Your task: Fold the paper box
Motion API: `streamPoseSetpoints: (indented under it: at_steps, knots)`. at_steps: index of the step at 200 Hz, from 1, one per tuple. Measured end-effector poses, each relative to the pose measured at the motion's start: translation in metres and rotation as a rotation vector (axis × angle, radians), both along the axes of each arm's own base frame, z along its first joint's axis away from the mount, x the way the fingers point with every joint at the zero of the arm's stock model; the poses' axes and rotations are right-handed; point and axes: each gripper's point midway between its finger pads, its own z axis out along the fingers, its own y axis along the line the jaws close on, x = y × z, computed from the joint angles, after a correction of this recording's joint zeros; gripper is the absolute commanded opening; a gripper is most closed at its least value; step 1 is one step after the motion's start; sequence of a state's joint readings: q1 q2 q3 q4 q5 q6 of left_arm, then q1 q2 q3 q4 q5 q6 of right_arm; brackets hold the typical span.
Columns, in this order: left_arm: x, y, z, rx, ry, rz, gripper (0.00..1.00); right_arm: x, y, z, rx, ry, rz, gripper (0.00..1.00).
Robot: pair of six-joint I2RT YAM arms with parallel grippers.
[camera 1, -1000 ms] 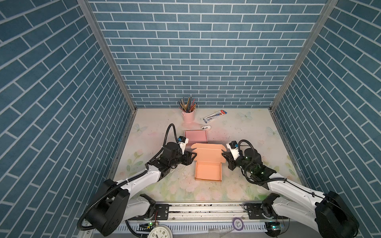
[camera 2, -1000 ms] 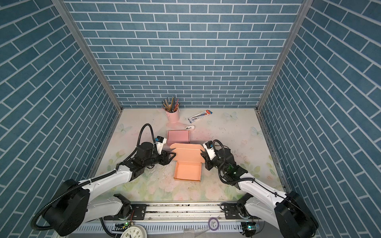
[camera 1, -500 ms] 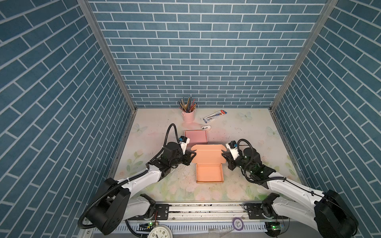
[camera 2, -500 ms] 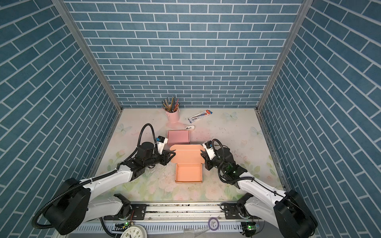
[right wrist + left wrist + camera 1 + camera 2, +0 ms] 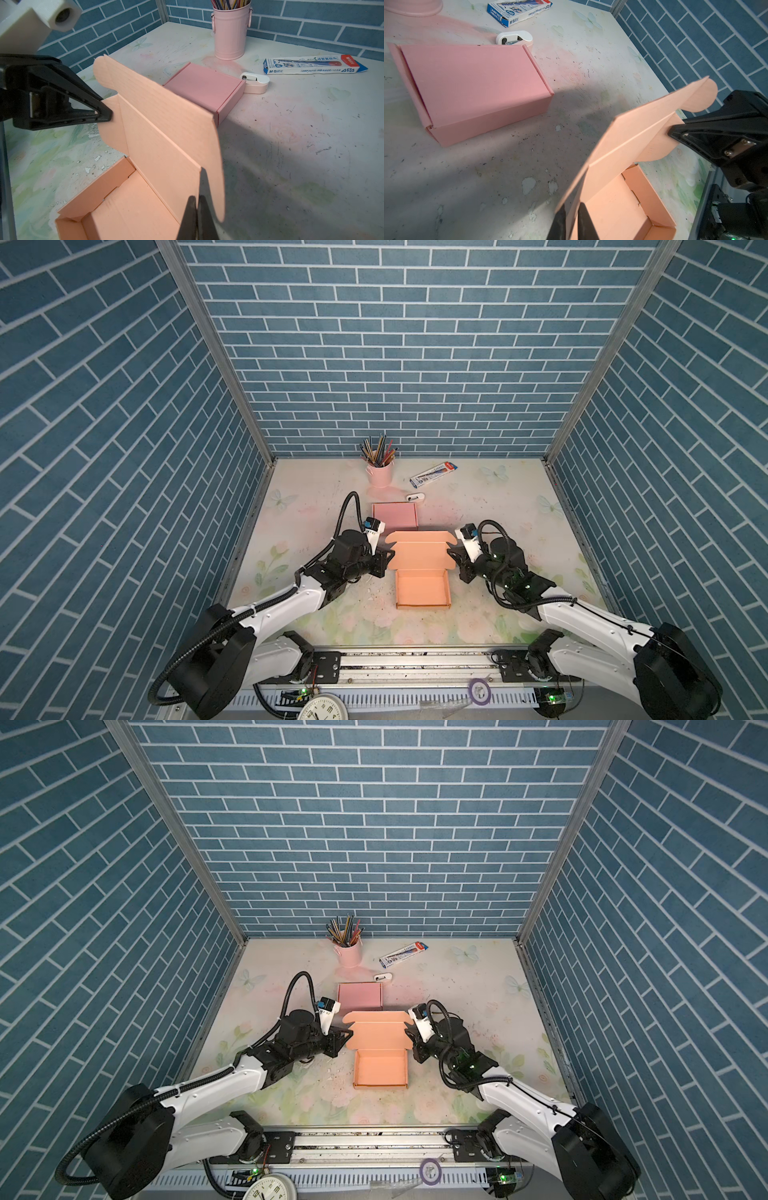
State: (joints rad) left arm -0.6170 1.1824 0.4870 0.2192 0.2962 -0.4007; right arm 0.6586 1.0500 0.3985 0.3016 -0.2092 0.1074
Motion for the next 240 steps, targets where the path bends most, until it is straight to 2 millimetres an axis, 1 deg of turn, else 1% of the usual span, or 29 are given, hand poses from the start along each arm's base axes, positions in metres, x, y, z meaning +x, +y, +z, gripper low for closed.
streamPoseSetpoints:
  at_steps: [29, 63, 90, 128, 157, 197, 240]
  knots:
    - [-0.006, -0.003, 0.003, 0.032, -0.008, -0.006, 0.08, 0.002, 0.001, 0.003, -0.002, 0.002, -0.001, 0.03]
    - [-0.011, -0.008, 0.005, 0.065, -0.011, -0.016, 0.06, 0.001, 0.000, -0.002, -0.027, 0.016, -0.012, 0.03]
    - [-0.012, -0.010, 0.007, 0.094, -0.016, -0.012, 0.05, 0.003, 0.004, 0.004, -0.060, 0.002, -0.034, 0.04]
    - [-0.005, -0.013, 0.016, 0.113, -0.048, 0.015, 0.05, 0.011, 0.004, 0.012, -0.086, -0.016, -0.076, 0.06]
    - [0.001, -0.015, 0.019, 0.123, -0.061, 0.032, 0.05, 0.018, 0.002, 0.014, -0.107, -0.017, -0.111, 0.09]
    - [0.018, -0.018, 0.018, 0.143, -0.087, 0.084, 0.05, 0.030, 0.006, 0.006, -0.150, 0.007, -0.135, 0.14]
    - [0.033, -0.019, 0.011, 0.158, -0.111, 0.130, 0.05, 0.037, 0.009, -0.002, -0.172, 0.026, -0.156, 0.15]
